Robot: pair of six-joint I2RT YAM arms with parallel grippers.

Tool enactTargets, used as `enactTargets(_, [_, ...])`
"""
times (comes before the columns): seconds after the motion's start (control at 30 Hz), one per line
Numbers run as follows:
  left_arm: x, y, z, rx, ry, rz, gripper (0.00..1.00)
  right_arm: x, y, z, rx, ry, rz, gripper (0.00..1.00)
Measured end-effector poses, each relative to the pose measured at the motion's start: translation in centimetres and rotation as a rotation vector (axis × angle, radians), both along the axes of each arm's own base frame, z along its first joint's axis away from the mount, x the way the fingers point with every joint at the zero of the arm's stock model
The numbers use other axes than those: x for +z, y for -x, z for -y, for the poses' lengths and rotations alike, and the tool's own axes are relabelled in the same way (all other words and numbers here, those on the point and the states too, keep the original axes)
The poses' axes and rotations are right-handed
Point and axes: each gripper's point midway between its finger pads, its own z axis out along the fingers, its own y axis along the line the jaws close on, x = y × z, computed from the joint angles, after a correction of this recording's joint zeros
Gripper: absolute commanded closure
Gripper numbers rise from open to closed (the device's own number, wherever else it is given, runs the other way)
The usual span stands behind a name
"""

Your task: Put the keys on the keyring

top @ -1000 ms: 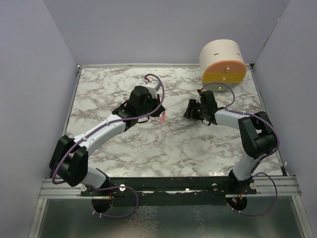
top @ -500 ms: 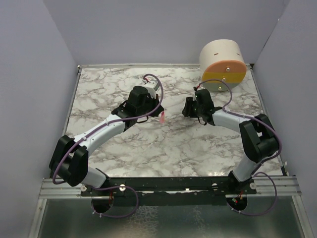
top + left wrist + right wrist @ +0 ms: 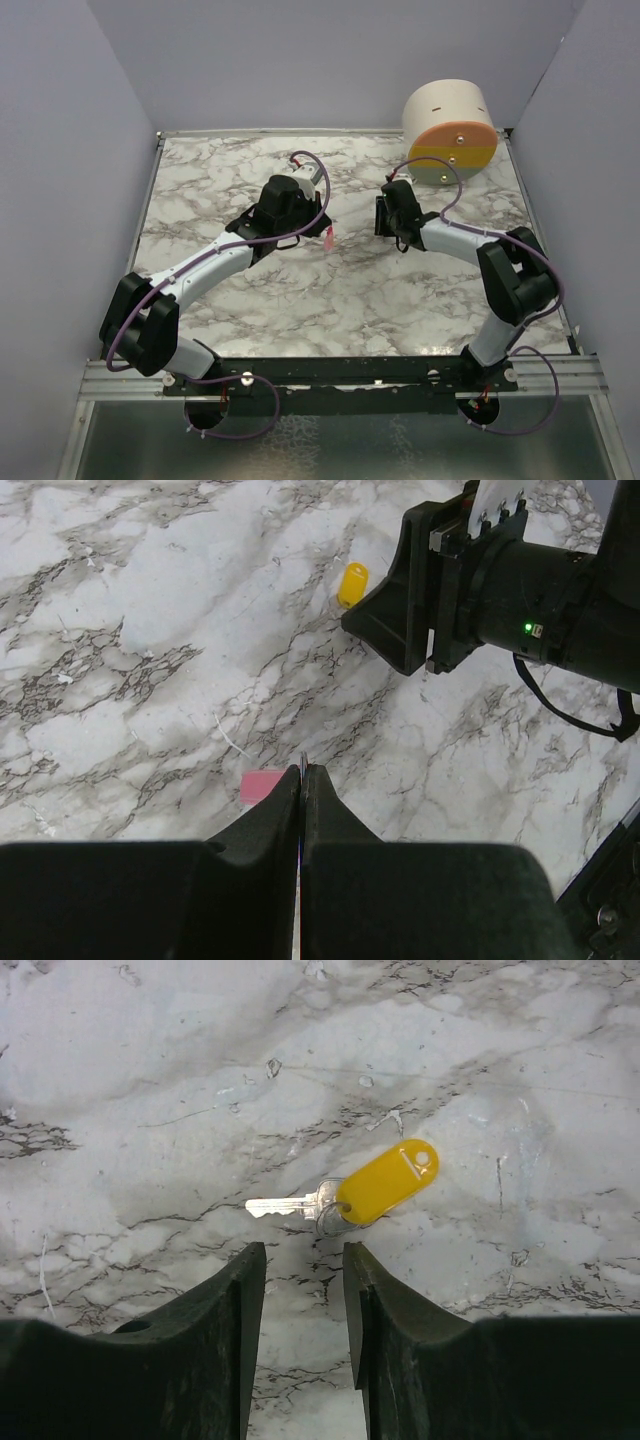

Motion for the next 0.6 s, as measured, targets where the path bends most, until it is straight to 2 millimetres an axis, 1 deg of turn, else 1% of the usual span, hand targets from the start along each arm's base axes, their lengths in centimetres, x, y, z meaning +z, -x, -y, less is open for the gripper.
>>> enactTargets(0.17, [0.0,0.0,0.0,0.000,0.000,0.001,1.00,-0.2,-0.5,0.2,-0.017,0.023,-0.004,0.69])
enactTargets(0.6, [0.1,-0.1,-0.1,0.002,0.002,0.004,1.00,-1.3,-0.7,0.2,-0.014,0.051,-0.026,0.72])
